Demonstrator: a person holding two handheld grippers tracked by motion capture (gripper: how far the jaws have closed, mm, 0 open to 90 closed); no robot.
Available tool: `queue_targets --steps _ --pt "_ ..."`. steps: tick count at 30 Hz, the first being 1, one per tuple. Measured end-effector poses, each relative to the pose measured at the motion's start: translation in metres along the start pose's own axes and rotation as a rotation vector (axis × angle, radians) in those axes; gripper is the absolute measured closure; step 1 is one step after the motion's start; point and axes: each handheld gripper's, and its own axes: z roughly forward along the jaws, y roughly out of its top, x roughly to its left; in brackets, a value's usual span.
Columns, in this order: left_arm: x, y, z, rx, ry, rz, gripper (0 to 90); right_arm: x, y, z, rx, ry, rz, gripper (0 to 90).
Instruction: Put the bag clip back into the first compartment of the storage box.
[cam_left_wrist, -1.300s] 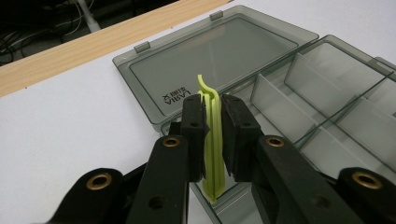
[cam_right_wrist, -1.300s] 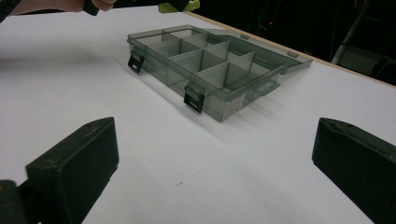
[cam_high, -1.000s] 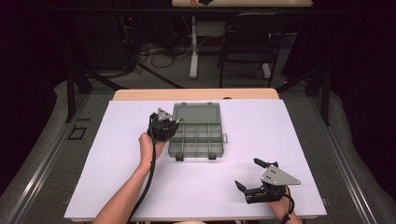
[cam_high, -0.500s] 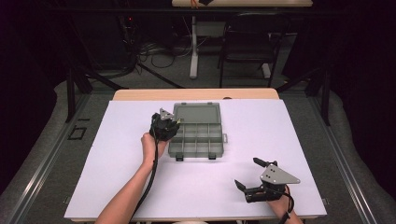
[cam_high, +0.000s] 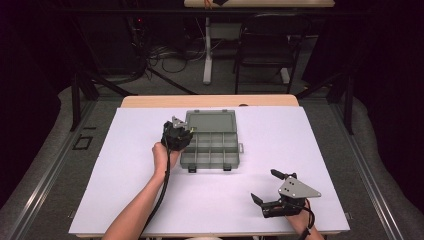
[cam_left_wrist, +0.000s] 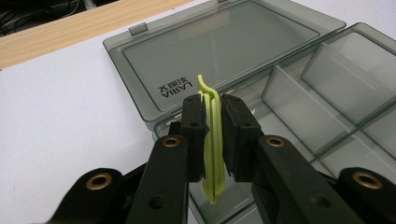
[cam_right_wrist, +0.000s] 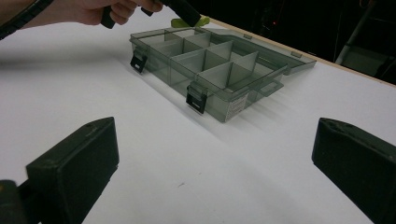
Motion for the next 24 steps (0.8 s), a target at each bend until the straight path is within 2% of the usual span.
queue_targets --steps 14,16,19,20,23,24 --pt "-0.0017 0.0006 0.0045 0.014 -0.021 0.024 79.7 0.0007 -0.0003 -0.0019 0.004 -0.002 0.002 0.2" --pt "0.0000 0.0005 0.0046 0.027 -0.037 0.027 79.0 0.0009 -0.0003 -0.0022 0.007 -0.002 0.001 0.2" --pt "0.0025 0.0001 0.0032 0.010 -0.072 0.001 66.7 0.0007 -0.0004 -0.0025 0.008 -0.002 -0.001 0.2" --pt "0.0028 0.0002 0.0011 0.008 -0.072 -0.007 54.1 0.0008 -0.0005 -0.0026 0.007 -0.003 0.000 0.2" --pt "0.0029 0.0010 -0.0030 0.006 -0.073 -0.014 37.0 0.0008 -0.0005 -0.0027 0.005 -0.003 0.000 0.2" --pt "0.0022 0.0011 -0.0051 -0.003 -0.064 -0.009 37.0 0.0010 -0.0006 -0.0029 0.005 -0.001 0.001 0.2"
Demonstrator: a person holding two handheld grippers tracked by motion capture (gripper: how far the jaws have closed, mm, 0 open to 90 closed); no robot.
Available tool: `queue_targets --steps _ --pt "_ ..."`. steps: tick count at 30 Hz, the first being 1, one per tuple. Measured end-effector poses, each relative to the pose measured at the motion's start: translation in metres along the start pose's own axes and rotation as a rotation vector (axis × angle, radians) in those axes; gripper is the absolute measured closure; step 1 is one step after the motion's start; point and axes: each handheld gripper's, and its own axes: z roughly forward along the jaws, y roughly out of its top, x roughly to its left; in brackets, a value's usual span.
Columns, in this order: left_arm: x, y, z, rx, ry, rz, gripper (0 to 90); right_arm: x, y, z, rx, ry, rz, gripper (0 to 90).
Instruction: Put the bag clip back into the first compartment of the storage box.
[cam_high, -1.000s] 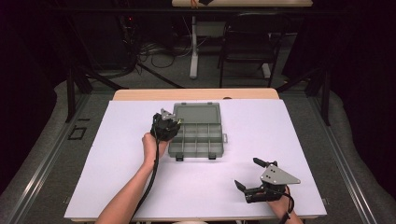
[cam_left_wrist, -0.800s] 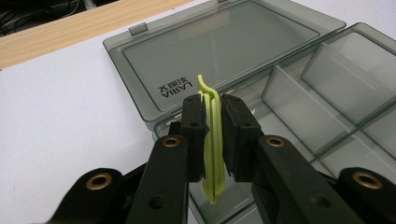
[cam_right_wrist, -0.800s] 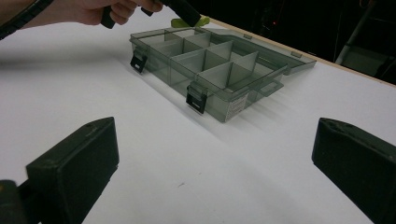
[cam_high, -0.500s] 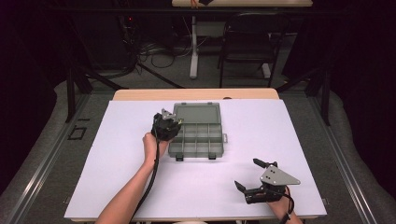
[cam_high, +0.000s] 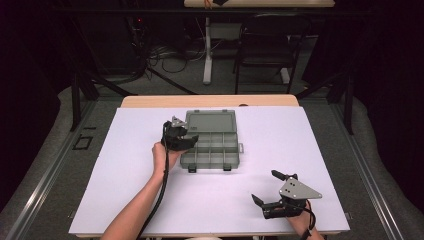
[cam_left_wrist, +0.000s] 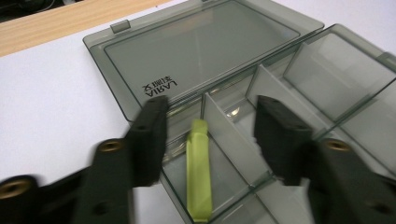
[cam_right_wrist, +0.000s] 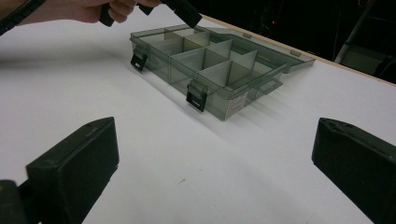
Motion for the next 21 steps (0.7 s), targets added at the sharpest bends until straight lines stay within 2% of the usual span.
queue_targets --steps 1,2,5,6,7,16,21 --pt "0.000 0.000 -0.003 0.003 -0.003 0.009 33.2 0.000 0.000 0.000 0.000 -0.002 -0.001 0.2" --pt "-0.001 0.000 -0.006 -0.002 -0.012 0.014 23.9 0.000 0.000 -0.001 0.000 -0.004 0.000 0.2" --pt "-0.003 -0.001 -0.016 -0.011 -0.009 0.038 18.8 0.000 0.000 -0.001 0.000 -0.004 0.000 0.2" --pt "-0.004 -0.003 -0.024 -0.008 -0.010 0.057 15.8 0.000 0.000 -0.001 0.002 -0.006 0.001 0.2" --pt "-0.004 -0.003 -0.024 -0.008 -0.010 0.057 15.2 0.000 0.000 -0.001 0.002 -0.006 0.001 0.2" --pt "-0.009 -0.016 -0.066 -0.058 -0.004 0.098 12.0 0.001 0.000 -0.001 0.001 -0.006 0.001 0.2" --pt "-0.013 -0.028 -0.089 -0.098 -0.005 0.099 11.6 0.001 0.000 -0.001 0.001 -0.006 0.001 0.2"
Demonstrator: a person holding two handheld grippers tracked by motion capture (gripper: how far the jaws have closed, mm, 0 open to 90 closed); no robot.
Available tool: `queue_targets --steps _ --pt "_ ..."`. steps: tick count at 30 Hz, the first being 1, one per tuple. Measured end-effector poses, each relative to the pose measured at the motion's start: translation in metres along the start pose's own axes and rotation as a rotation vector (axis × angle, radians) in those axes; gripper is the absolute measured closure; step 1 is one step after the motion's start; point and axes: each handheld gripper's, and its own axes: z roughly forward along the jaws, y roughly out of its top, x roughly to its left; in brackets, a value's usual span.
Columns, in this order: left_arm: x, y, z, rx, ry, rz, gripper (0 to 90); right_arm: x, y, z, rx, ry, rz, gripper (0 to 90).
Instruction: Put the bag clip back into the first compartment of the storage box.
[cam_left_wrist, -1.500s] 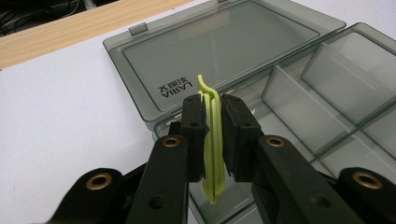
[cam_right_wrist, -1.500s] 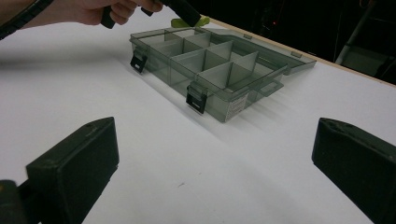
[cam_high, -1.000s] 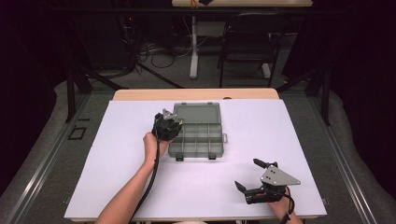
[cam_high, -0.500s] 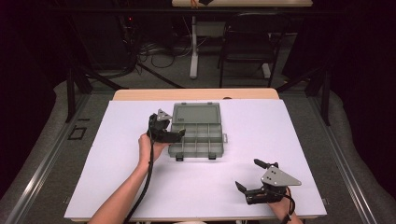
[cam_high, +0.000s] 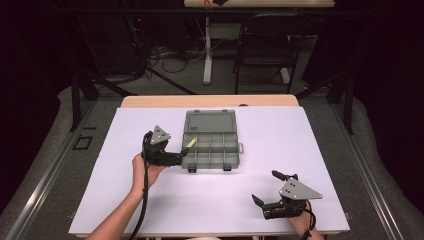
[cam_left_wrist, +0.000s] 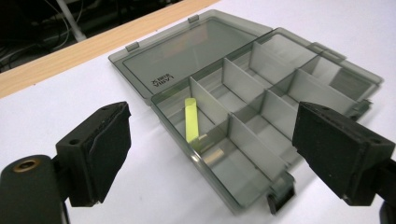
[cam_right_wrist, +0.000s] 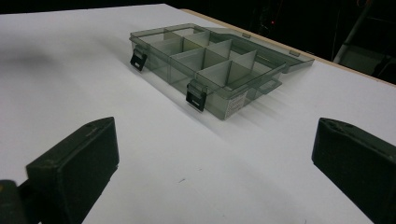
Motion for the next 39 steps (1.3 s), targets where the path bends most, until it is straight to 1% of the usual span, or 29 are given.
queue_targets --steps 5,11,16,19,21,25,30,33,35,37,39 --pt "-0.006 -0.011 -0.019 -0.021 0.006 0.011 11.4 0.000 0.000 0.000 0.004 0.003 -0.006 0.2" --pt "-0.013 -0.024 -0.032 -0.021 0.009 0.023 11.3 0.000 0.000 0.001 0.004 0.001 -0.005 0.2" --pt "-0.018 -0.033 -0.039 -0.018 0.010 0.038 11.2 0.000 0.000 0.001 0.003 -0.001 -0.005 0.2" --pt "-0.021 -0.040 -0.043 -0.025 0.016 0.036 11.1 0.000 0.000 0.000 0.008 0.000 -0.005 0.2" --pt "-0.021 -0.045 -0.045 -0.031 0.015 0.027 11.1 0.000 0.000 0.001 0.007 0.003 -0.004 0.2" --pt "-0.023 -0.054 -0.049 -0.024 0.014 0.032 11.0 0.001 0.000 0.002 0.002 0.000 -0.008 0.2" --pt "-0.026 -0.065 -0.055 -0.030 0.024 0.024 11.0 0.001 0.000 0.002 0.003 0.001 -0.008 0.2" --pt "-0.027 -0.072 -0.059 -0.037 0.034 0.034 11.0 0.000 -0.001 0.002 0.006 -0.002 -0.006 0.2" --pt "-0.029 -0.077 -0.061 -0.047 0.039 0.032 11.0 0.000 -0.001 0.002 0.007 0.000 -0.006 0.2" --pt "-0.031 -0.082 -0.062 -0.046 0.036 0.030 11.1 0.001 -0.001 0.002 0.006 0.000 -0.006 0.2" --pt "-0.033 -0.086 -0.063 -0.042 0.039 0.037 11.0 0.001 -0.001 0.002 0.009 0.001 -0.008 0.2"
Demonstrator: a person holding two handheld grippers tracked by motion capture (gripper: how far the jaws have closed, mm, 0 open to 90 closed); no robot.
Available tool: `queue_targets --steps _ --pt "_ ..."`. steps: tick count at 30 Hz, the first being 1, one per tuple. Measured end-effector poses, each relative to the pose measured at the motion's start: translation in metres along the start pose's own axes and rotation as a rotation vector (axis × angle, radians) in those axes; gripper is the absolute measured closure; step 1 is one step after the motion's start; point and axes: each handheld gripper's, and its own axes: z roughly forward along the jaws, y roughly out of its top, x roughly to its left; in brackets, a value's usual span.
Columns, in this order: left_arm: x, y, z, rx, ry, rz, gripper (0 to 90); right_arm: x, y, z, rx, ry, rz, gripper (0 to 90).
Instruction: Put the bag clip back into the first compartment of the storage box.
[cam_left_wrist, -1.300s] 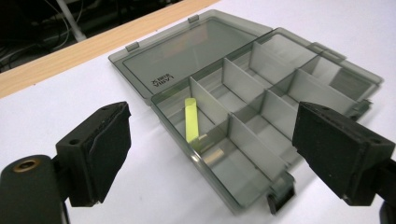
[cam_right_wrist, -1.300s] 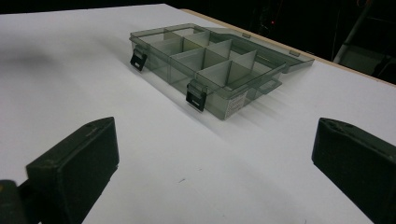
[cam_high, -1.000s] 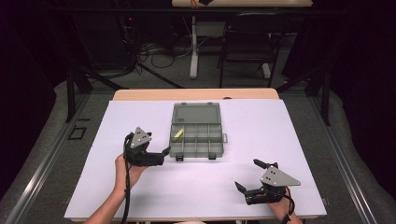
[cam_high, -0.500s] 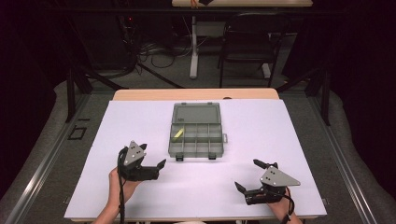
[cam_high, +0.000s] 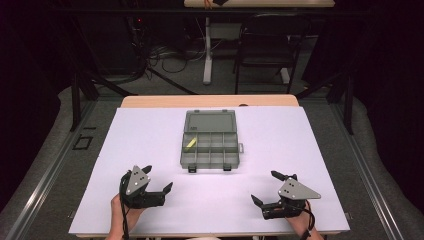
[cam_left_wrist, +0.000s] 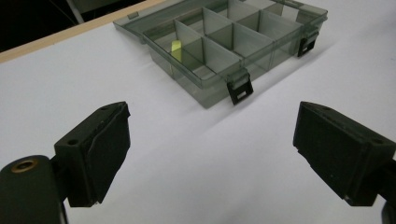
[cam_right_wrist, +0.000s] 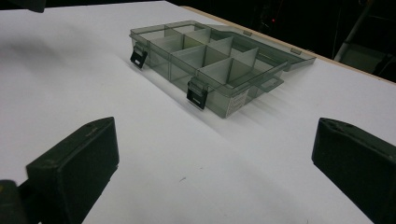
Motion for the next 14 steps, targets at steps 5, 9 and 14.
queue_targets --steps 5,9,14 --pt "-0.0037 -0.0093 0.0001 0.003 0.006 0.012 11.1 -0.0001 -0.0001 -0.0002 0.001 -0.001 0.001 0.2" --pt "-0.0052 -0.0113 0.0017 0.003 0.005 0.004 11.1 -0.0006 -0.0002 -0.0006 0.000 -0.001 0.000 0.3" --pt "-0.0044 -0.0115 0.0032 0.008 0.000 -0.001 11.1 -0.0008 -0.0004 -0.0011 -0.003 -0.002 0.002 0.2"
